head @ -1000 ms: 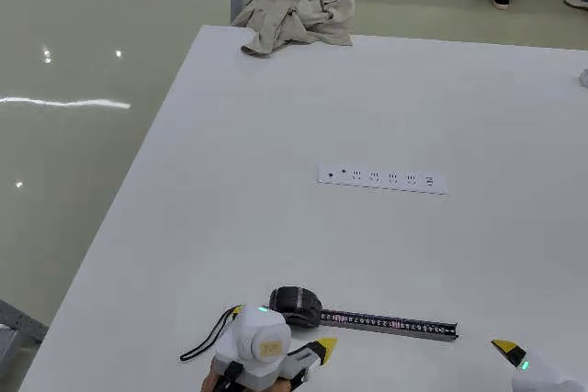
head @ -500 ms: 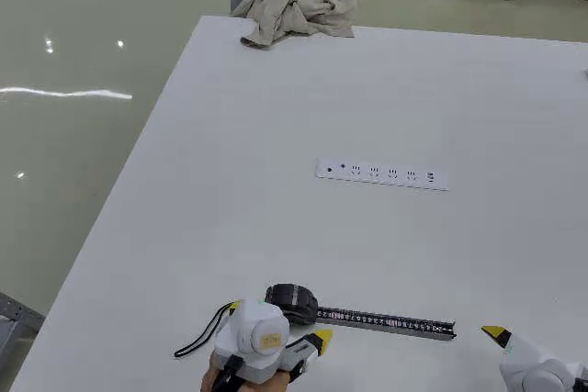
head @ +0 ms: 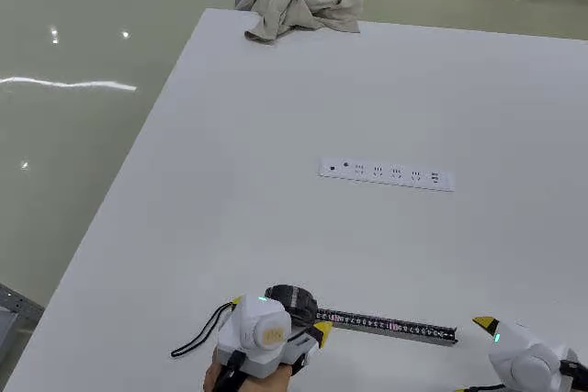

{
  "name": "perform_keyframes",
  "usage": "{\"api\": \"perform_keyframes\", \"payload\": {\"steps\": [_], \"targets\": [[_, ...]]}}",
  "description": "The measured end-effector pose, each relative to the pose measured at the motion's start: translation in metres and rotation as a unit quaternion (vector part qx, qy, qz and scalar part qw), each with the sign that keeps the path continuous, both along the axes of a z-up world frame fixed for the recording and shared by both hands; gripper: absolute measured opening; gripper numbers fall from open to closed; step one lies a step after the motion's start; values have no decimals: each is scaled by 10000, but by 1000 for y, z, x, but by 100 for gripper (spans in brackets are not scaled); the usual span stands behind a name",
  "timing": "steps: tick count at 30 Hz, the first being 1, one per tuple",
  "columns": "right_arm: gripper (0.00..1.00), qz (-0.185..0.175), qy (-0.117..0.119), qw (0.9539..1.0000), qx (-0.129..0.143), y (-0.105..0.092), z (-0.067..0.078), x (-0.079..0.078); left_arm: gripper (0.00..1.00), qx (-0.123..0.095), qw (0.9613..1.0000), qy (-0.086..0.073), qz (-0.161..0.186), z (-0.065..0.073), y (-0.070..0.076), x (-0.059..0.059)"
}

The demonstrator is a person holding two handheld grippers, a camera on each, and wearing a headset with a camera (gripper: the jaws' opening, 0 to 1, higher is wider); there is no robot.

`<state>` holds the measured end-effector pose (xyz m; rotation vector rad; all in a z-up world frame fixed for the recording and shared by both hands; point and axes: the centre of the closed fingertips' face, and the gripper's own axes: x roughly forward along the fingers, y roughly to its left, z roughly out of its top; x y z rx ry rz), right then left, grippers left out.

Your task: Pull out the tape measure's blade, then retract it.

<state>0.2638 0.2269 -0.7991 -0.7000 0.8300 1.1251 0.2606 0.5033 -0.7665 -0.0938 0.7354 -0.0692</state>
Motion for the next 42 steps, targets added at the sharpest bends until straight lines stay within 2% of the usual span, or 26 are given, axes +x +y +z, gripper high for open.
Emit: {"api": "perform_keyframes", "payload": {"steps": [7,13,19,28,30,33,37,42], "targets": [[83,169,38,9998,-103,3,-8,9,88,-8,10000,21,38,-3,0,6],[81,314,35,9994,-161,7,-9,16,86,5,10000,50,56,-8,0,10],[78,427,128,9987,-258,6,-13,21,84,-27,9998,136,109,-14,-3,12],[73,514,268,9977,-351,3,-23,27,82,-19,9997,176,141,-19,-6,14],[68,587,266,9973,-351,4,-23,27,81,-23,9997,175,160,-19,-5,14],[67,611,301,9970,-374,5,-25,30,81,-19,9997,187,176,-20,-5,16],[58,751,331,9957,-436,4,-28,30,81,-34,9996,191,202,-21,-5,17],[50,832,379,9950,-391,4,-27,31,80,-26,9996,188,204,-21,-5,20]]}}
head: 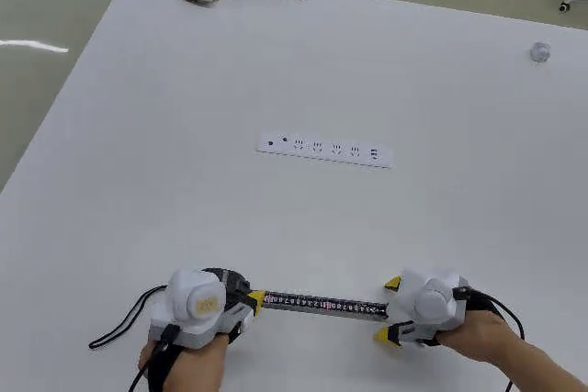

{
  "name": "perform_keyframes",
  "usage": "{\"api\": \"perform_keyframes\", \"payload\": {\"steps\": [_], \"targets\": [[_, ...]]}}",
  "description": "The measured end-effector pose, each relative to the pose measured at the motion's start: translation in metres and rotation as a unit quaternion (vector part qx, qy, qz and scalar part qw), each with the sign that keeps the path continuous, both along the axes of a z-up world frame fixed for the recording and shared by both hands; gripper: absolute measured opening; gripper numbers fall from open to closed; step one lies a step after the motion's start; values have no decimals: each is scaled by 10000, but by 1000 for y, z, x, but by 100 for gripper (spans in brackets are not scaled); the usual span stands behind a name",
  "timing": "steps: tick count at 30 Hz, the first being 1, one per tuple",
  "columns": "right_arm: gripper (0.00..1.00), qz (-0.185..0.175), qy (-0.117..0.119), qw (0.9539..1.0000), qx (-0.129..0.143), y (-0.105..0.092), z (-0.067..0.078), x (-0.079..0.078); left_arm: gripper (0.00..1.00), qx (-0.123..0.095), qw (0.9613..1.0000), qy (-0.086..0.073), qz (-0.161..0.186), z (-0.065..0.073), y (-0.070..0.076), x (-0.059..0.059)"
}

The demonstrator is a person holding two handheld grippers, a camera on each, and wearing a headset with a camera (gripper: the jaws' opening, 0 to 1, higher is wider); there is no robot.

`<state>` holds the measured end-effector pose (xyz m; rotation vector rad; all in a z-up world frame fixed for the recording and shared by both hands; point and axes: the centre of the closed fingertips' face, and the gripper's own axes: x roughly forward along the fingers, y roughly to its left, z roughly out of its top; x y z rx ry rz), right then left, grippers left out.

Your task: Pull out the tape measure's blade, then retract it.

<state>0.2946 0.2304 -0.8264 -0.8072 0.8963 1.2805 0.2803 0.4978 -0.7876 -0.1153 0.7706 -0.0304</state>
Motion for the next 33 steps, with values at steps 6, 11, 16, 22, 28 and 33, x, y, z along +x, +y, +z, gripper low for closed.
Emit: {"api": "perform_keyframes", "payload": {"steps": [6,11,16,22,28,33], "targets": [[39,137,34,9999,-54,0,0,0,78,-38,10000,27,46,-2,0,0],[33,238,46,9996,-124,-1,0,2,77,-20,10000,40,70,-3,0,1],[26,270,60,9995,-118,0,0,1,76,-33,9999,67,101,-5,1,0],[22,294,73,9995,-118,0,0,0,75,-33,9999,74,136,-5,2,-1],[17,411,73,9990,-149,0,0,-1,75,-40,9998,33,178,-5,2,0],[17,471,79,9987,-193,0,0,-1,74,-44,9998,42,200,-7,2,1]]}}
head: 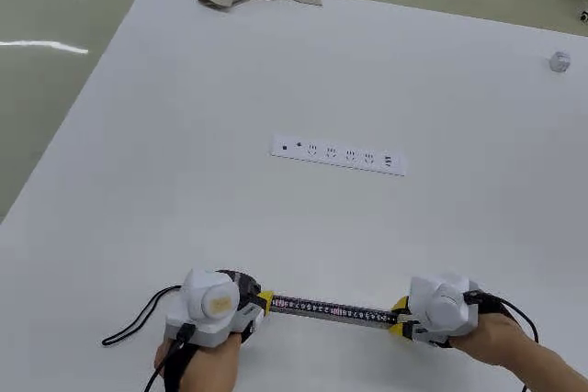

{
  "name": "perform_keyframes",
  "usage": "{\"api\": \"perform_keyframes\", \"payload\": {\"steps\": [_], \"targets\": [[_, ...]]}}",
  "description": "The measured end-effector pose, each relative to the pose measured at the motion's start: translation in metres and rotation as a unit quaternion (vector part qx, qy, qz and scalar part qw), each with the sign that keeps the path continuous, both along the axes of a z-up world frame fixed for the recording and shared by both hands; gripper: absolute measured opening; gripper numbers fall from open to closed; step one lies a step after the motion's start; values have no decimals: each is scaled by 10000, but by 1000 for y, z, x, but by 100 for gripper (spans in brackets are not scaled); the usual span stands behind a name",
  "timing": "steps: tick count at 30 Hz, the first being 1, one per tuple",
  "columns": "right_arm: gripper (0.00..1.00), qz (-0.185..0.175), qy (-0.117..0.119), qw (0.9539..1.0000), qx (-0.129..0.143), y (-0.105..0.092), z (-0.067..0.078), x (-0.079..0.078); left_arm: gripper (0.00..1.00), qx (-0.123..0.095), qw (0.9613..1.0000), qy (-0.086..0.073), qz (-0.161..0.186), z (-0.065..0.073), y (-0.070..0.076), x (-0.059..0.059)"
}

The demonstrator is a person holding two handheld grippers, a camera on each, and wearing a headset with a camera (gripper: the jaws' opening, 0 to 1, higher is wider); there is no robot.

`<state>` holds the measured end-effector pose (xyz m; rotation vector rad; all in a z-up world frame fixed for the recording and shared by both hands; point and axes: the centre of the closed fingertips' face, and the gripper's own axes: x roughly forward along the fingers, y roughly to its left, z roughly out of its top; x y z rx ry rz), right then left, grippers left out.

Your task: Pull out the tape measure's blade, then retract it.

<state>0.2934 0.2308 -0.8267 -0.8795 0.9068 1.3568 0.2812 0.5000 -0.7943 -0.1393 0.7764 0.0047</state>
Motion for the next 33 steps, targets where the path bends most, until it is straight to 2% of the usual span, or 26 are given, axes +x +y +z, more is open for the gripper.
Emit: {"api": "perform_keyframes", "payload": {"steps": [6,14,17,23,33], "targets": [[16,78,-20,10000,-53,0,2,-1,73,-67,9999,-89,101,2,2,0],[16,131,-40,9999,-80,0,0,0,71,-16,9999,-45,96,0,3,-1],[16,155,-45,9998,-78,0,1,0,68,1,9999,-17,116,-1,4,-3],[15,179,-52,9998,-87,0,1,-1,64,-25,9999,-72,123,0,1,-3],[15,183,-55,9998,-90,0,0,-1,63,-90,9998,-113,111,0,1,-4]]}}
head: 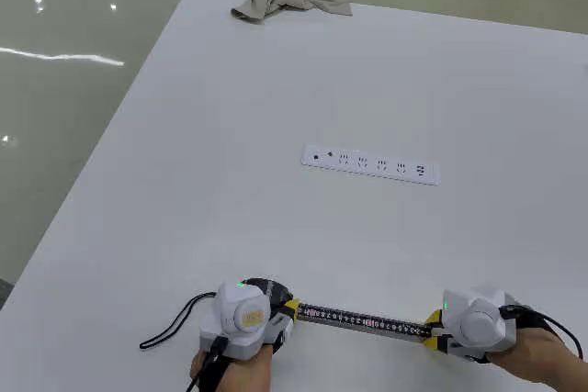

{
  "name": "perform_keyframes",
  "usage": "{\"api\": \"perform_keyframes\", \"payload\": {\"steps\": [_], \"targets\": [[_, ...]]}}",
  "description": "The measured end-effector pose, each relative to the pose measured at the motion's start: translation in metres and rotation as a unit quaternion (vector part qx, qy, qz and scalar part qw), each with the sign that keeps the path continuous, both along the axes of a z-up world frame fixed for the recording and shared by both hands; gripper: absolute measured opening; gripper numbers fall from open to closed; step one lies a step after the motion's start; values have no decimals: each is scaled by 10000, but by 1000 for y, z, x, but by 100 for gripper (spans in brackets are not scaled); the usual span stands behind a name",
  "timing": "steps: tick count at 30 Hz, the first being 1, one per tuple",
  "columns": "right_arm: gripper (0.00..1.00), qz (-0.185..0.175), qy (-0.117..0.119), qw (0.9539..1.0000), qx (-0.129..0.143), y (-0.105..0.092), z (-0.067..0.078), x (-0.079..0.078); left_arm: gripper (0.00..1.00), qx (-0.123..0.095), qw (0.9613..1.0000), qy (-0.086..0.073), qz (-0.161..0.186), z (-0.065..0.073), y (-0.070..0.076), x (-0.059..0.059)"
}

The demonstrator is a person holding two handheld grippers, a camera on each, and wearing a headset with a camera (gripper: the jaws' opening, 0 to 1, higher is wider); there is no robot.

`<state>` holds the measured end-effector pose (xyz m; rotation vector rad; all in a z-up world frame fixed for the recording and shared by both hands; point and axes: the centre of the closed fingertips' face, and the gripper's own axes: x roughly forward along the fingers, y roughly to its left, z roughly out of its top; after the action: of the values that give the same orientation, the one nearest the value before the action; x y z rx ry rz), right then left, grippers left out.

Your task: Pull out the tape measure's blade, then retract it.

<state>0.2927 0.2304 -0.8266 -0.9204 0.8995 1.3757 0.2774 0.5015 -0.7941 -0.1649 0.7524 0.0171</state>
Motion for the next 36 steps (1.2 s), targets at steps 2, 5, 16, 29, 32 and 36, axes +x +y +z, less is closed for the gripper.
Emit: {"api": "perform_keyframes", "payload": {"steps": [2,5,16,29,32,36], "targets": [[15,-8,1,10000,4,0,0,0,63,0,10000,-4,-11,0,0,0],[15,8,-4,10000,-14,0,0,0,63,3,10000,-11,-10,0,0,0],[14,-35,-89,10000,4,1,2,-2,60,41,9999,-152,19,1,1,0],[14,16,-353,9993,103,6,3,0,60,52,9998,-191,2,1,1,0],[13,26,-476,9987,174,10,4,0,60,47,9998,-189,1,1,1,0],[13,44,-542,9983,212,13,4,0,60,40,9998,-185,7,1,1,0]]}}
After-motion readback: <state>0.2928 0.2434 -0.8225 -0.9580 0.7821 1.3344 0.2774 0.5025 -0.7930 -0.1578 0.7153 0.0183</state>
